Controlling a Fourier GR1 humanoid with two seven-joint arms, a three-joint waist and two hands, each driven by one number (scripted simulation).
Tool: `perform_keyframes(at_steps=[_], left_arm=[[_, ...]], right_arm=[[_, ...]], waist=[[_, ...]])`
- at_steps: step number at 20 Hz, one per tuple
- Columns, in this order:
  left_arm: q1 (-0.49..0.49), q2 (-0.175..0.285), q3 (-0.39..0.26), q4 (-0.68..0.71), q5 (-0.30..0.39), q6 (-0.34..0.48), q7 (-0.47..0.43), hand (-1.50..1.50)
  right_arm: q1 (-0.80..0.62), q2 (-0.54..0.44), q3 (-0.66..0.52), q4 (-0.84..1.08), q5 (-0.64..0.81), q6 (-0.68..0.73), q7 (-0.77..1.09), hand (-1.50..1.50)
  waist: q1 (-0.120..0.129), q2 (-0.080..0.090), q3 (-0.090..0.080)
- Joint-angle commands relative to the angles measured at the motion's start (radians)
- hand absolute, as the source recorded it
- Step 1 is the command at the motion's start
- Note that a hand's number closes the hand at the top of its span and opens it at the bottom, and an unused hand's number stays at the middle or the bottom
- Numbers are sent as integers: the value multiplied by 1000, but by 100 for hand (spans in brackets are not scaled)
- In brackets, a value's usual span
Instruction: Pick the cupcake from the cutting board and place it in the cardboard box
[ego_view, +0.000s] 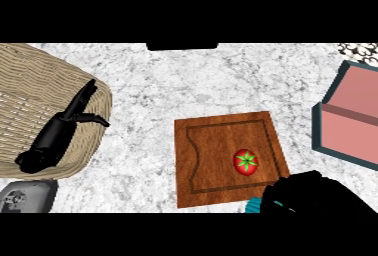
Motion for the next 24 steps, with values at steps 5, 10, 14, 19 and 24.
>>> perform_keyframes(at_steps=[5,10,14,19,24], left_arm=[[-17,3,-33,-44,8,-20,53,0],[-58,-16,-56,11,-21,5,42,0],[-46,-30,-72,37,-28,9,1,0],[-65,14,-36,30,7,-17,27,0],[-74,-7,-72,25,-7,8,36,0]], right_arm=[[41,-4,-467,38,-345,-4,103,150],[-99,-42,-677,274,-524,53,58,150],[-165,-118,-760,508,-524,112,-55,150],[-190,-243,-719,715,-405,203,-207,150],[-248,-317,-624,938,-358,342,-290,150]], waist=[[31,8,0],[50,12,-1],[53,14,-1],[59,15,-1],[74,17,-1]])
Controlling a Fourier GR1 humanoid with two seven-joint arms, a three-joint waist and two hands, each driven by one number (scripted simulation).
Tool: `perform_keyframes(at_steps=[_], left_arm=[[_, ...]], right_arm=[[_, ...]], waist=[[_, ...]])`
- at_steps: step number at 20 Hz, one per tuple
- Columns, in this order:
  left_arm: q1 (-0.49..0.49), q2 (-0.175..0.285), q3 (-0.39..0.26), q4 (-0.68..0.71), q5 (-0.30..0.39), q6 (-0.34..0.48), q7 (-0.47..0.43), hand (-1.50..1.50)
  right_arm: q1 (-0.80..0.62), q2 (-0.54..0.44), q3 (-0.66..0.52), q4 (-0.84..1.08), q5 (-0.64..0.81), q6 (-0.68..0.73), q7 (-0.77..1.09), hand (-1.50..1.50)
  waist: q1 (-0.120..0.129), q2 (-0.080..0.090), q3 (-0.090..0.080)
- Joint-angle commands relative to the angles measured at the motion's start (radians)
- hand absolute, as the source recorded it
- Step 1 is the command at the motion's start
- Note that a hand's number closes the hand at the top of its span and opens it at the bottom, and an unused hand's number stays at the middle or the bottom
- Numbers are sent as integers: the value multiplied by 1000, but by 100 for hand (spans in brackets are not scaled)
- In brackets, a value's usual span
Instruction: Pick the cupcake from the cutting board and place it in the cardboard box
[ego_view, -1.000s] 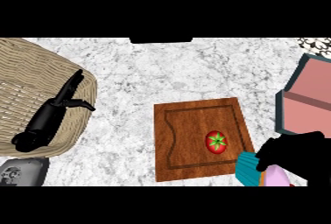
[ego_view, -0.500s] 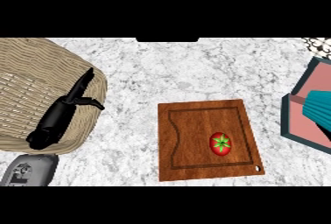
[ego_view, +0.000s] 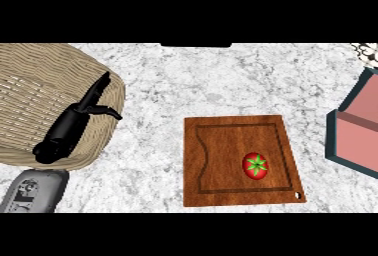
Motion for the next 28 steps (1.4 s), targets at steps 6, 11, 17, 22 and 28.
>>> perform_keyframes(at_steps=[6,11,17,22,28], left_arm=[[0,41,22,-18,34,-44,17,0],[21,30,-12,-41,36,-46,37,0],[-22,34,4,5,30,-15,40,0],[29,29,-15,4,24,-1,-10,0],[-8,15,-25,26,28,9,-9,0]], right_arm=[[-115,-112,133,422,196,93,-297,150],[-186,-102,207,578,245,154,-484,-150],[-263,-41,110,694,111,176,-674,-150],[-340,107,-90,814,-234,342,-530,-150],[-474,90,-234,1047,-423,428,-256,-150]], waist=[[11,1,1],[7,-1,1],[-14,-3,2],[-11,-7,2],[3,2,1]])
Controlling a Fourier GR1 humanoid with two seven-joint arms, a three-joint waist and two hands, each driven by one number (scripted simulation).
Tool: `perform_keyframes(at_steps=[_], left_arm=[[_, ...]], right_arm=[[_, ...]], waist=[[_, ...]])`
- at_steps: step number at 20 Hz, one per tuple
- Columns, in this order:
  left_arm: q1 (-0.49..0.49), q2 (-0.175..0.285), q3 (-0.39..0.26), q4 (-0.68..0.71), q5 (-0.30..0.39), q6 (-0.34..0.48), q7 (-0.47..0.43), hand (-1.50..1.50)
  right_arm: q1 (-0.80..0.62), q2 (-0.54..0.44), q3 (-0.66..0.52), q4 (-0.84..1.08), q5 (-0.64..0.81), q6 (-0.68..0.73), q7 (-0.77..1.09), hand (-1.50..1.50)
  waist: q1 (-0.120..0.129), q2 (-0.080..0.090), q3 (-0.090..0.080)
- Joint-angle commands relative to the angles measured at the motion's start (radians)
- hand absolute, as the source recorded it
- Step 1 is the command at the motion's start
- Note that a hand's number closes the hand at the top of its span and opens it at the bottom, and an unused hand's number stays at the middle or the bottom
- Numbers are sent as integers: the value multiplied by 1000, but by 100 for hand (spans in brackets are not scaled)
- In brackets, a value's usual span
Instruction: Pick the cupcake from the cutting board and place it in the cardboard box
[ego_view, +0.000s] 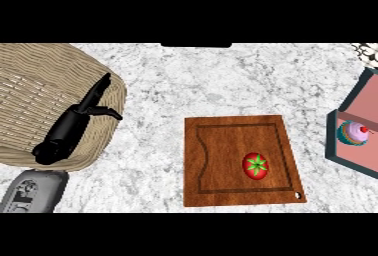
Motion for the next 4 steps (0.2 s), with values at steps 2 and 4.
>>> perform_keyframes(at_steps=[2,4], left_arm=[[-17,14,4,11,12,-31,13,0],[-78,-44,-41,27,-38,35,59,0]], right_arm=[[-88,-50,-127,198,-146,155,81,-150],[-114,-90,-132,255,-125,135,69,-150]], waist=[[4,3,1],[9,11,3]])
